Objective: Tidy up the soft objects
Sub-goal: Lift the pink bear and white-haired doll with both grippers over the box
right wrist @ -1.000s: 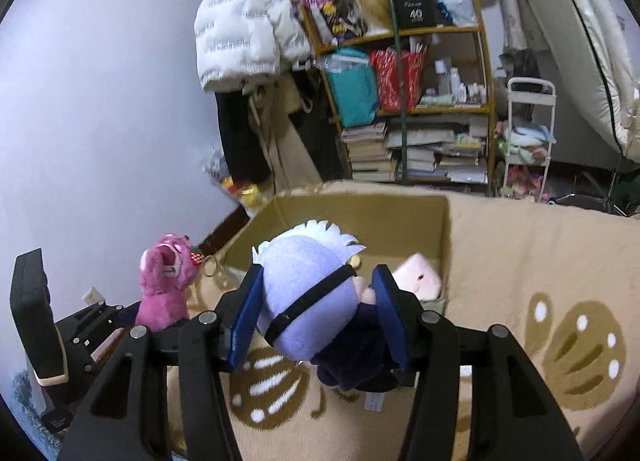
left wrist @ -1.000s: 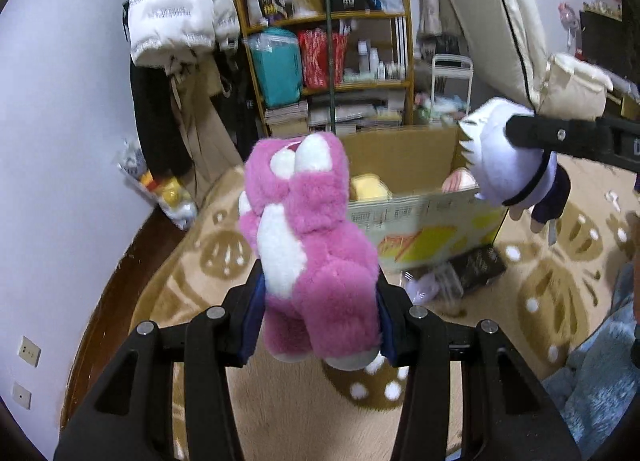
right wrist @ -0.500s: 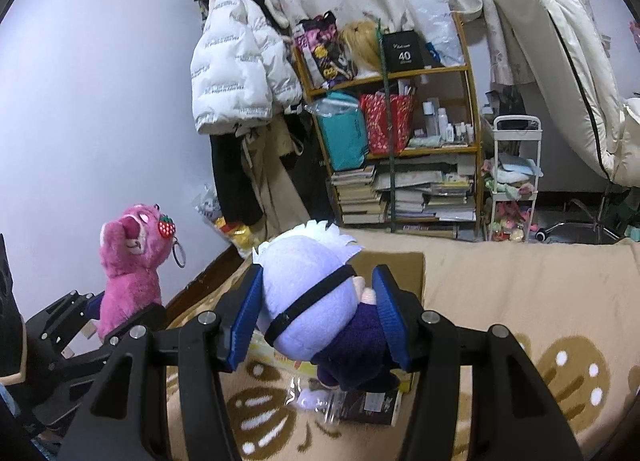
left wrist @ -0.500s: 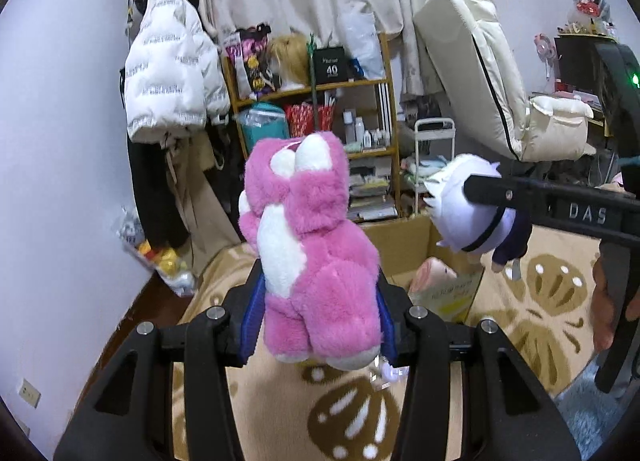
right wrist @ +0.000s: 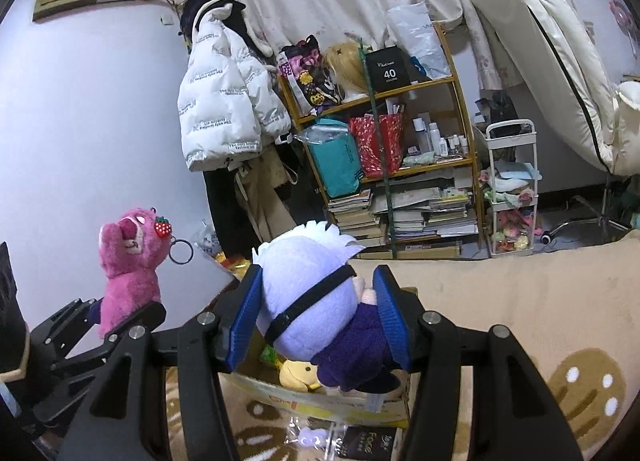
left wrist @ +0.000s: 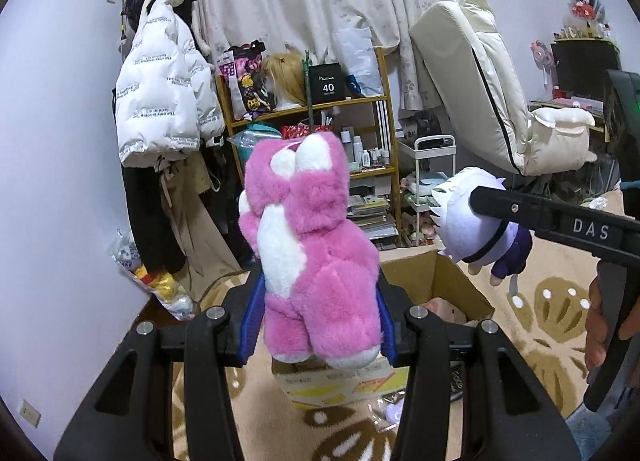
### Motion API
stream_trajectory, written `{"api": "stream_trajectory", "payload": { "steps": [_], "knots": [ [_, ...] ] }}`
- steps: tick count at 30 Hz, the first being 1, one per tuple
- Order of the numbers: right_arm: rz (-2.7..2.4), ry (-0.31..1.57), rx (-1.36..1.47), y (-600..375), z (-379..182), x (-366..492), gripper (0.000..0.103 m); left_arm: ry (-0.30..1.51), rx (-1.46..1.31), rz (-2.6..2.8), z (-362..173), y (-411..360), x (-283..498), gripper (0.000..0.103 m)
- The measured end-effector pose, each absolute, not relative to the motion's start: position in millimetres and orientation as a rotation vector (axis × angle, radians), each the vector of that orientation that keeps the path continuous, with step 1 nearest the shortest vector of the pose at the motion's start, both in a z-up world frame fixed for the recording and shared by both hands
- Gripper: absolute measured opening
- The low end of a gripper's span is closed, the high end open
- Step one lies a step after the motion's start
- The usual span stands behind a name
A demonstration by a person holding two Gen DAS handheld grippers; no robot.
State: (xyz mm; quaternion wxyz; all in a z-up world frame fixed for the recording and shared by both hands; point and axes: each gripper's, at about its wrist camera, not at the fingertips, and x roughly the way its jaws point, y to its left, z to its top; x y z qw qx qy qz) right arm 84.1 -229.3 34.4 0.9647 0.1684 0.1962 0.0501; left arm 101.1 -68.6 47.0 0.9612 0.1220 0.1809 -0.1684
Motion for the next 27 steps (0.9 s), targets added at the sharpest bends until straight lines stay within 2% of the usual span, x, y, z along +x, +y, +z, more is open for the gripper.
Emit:
{"api": "stream_trajectory", "payload": {
  "steps": [27],
  "knots": [
    [0.117, 0.486, 0.253, -224.0, 4.4, 133.6, 0.063, 0.519, 0.223, -0.347, -10.9, -76.0, 156.8, 0.047]
  ]
}}
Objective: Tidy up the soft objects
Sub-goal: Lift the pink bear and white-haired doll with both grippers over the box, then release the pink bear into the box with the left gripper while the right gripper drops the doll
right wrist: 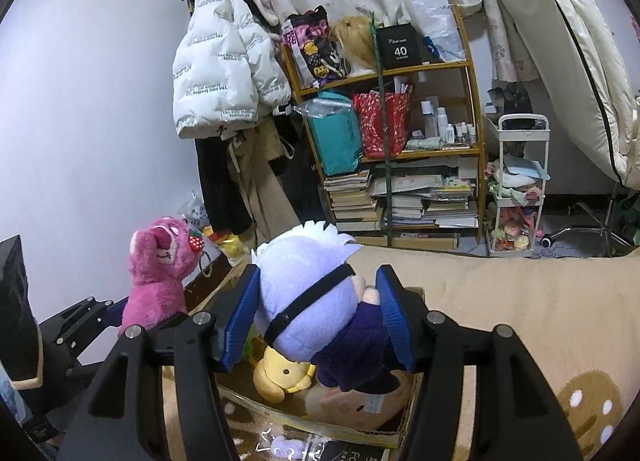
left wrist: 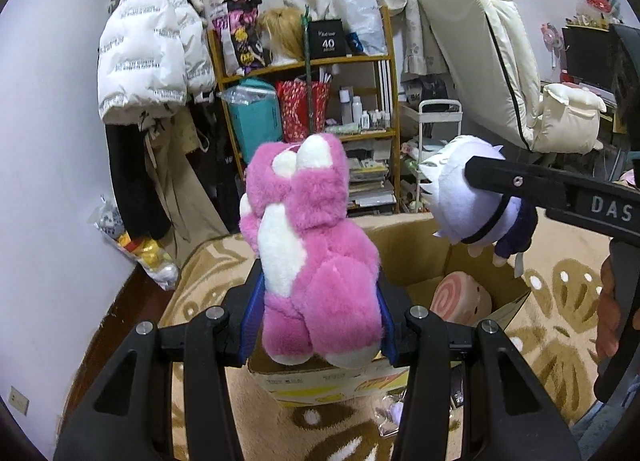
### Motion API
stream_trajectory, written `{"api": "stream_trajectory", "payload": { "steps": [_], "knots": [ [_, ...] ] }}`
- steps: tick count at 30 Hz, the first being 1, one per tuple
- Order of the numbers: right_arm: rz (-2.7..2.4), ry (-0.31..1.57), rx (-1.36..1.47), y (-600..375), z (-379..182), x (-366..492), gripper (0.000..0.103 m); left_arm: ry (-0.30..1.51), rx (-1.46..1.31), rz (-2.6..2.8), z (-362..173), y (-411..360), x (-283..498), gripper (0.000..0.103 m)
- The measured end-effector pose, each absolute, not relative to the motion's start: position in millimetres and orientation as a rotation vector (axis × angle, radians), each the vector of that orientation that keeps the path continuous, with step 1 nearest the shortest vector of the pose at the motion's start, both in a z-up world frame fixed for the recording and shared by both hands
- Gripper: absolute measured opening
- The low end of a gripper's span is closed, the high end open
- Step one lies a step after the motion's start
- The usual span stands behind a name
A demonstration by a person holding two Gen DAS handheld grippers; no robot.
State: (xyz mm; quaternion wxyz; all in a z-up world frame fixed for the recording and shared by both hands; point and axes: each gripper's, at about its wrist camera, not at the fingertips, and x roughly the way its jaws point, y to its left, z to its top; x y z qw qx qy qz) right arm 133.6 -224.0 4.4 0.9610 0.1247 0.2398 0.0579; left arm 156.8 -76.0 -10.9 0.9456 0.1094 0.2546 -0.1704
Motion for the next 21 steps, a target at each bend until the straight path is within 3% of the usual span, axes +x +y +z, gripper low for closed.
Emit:
{"api": "stream_trajectory", "payload": {
  "steps": [13, 21],
  "knots": [
    [0.171, 0.545, 0.306, -229.2, -21.5, 141.5, 0.070, 0.627, 0.240, -0.353, -44.6, -79.6, 167.4, 0.049],
    [0.177, 0.594, 0.261, -218.2, -30.4, 146.0, 0.075, 0.616, 0.253, -0.323, -43.7, -76.6, 160.1, 0.067]
  ]
}}
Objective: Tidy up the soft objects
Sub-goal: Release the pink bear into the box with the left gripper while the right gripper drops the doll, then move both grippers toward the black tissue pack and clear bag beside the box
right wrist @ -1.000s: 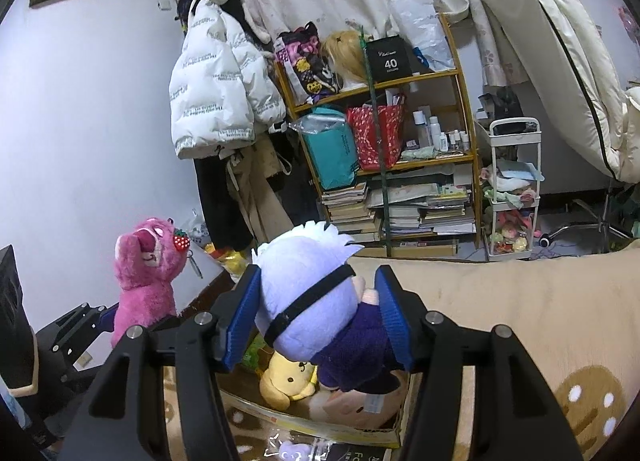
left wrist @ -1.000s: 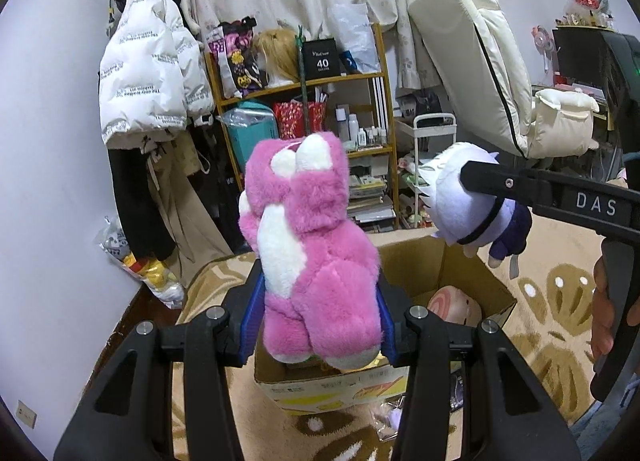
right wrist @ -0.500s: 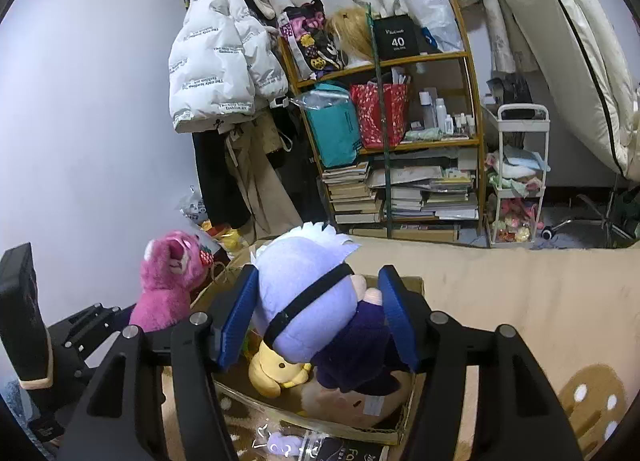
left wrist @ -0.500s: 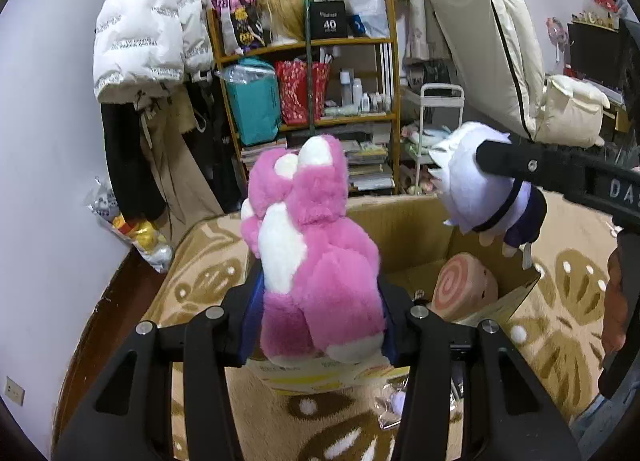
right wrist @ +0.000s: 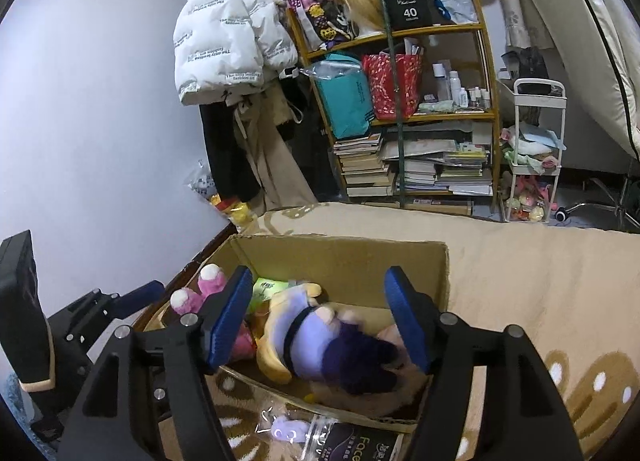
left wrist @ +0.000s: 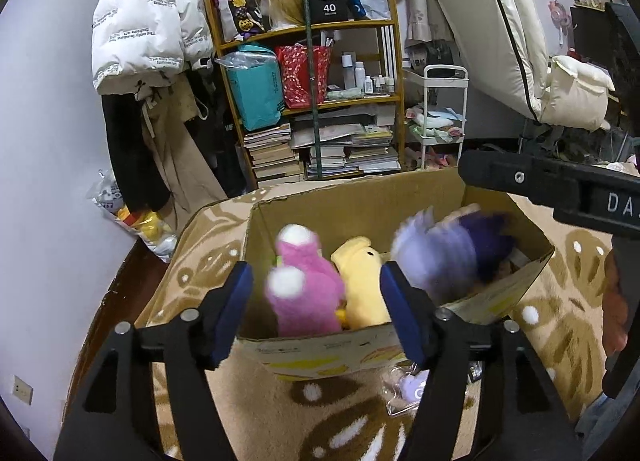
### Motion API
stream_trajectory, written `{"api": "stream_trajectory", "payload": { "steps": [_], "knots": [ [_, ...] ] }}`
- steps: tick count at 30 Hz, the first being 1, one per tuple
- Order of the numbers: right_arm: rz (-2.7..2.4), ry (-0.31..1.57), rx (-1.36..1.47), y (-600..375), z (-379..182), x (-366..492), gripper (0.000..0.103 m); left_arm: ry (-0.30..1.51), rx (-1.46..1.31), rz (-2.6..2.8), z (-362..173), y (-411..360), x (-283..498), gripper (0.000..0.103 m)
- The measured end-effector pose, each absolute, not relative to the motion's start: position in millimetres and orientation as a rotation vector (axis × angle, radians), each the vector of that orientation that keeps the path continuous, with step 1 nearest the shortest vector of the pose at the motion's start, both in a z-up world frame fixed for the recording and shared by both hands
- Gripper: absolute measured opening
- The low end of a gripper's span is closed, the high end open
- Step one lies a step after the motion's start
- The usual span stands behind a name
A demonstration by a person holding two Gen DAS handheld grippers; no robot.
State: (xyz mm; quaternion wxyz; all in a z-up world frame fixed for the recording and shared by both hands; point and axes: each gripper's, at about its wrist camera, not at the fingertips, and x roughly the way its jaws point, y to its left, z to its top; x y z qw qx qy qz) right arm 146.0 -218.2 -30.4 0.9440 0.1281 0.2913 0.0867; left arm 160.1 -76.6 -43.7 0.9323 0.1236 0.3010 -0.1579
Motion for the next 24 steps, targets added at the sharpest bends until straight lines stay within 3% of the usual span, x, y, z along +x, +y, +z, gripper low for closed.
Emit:
{"api": "stream_trajectory", "payload": {
  "steps": [2, 6, 8, 17, 24],
  "knots": [
    [0.164, 0.591, 0.251, -217.1, -29.0, 143.2, 0.088, 0.622, 0.247, -0.315, -42.4, -73.8, 159.5, 0.070],
    [0.140, 0.585, 0.267, -220.1, -23.4, 137.9, 0.096, 0.628, 0.236, -0.306, -37.8, -69.5, 157.5, 0.073],
    [0.125, 0.588, 0.275, -222.2, -20.6, 135.1, 0.103, 0.629, 0.226, -0.302, -33.7, -66.3, 155.0, 0.080],
    [0.033, 0.617, 0.265, -234.7, -2.1, 126.6, 0.103, 0.651, 0.159, -0.307, -13.9, -49.3, 137.5, 0.094],
    [0.008, 0.630, 0.277, -240.2, 8.0, 115.6, 0.103, 0.688, 0.140, -0.292, -11.4, -38.7, 128.5, 0.095]
  ]
}}
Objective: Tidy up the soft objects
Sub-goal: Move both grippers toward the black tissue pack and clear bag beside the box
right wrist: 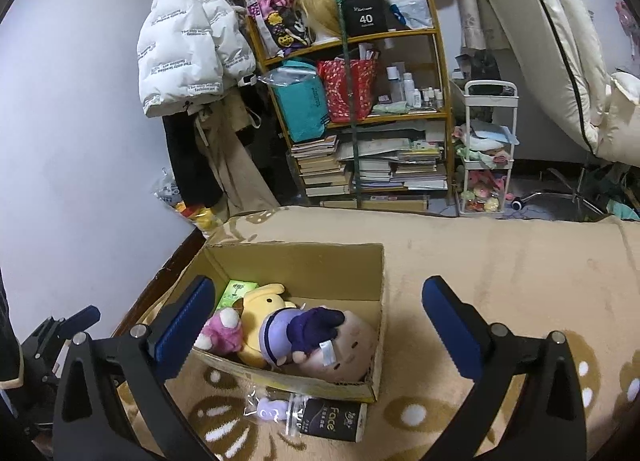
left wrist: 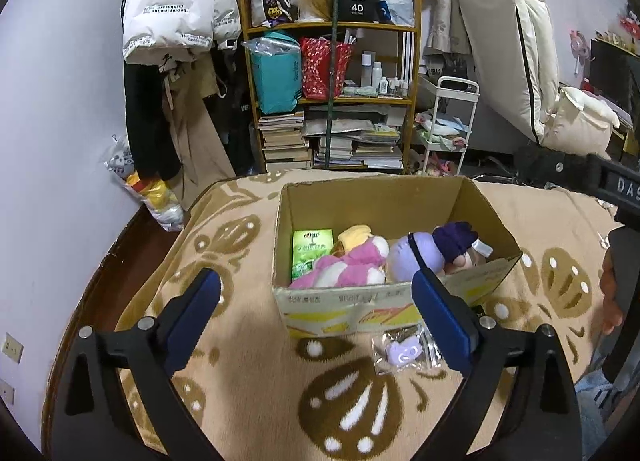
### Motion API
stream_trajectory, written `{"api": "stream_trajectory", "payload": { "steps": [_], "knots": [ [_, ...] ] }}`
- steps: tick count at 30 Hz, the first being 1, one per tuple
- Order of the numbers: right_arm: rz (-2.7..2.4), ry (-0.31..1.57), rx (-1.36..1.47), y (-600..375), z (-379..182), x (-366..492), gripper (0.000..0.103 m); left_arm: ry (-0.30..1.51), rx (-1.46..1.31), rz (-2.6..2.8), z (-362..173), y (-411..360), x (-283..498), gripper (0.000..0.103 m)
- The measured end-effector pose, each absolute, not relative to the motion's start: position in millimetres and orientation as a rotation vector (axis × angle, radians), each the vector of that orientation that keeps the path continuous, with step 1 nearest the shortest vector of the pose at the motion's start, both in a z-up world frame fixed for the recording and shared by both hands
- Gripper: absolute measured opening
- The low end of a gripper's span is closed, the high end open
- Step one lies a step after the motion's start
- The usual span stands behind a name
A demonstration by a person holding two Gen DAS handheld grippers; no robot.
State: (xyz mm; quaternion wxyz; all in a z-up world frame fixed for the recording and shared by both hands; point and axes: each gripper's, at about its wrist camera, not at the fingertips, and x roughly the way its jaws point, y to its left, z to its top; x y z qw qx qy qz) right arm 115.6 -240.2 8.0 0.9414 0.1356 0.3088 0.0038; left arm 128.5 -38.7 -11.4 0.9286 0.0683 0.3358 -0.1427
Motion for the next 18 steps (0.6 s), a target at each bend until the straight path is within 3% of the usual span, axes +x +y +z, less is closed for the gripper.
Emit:
{"api": "stream_trajectory", "payload": {
  "steps": [18],
  "knots": [
    [-0.014, 0.672, 0.338, -241.2, -4.6, 67.0, 0.103, 0.736, 0.216, -0.324, -16.6, -50.3, 95.2, 0.095]
  ]
}}
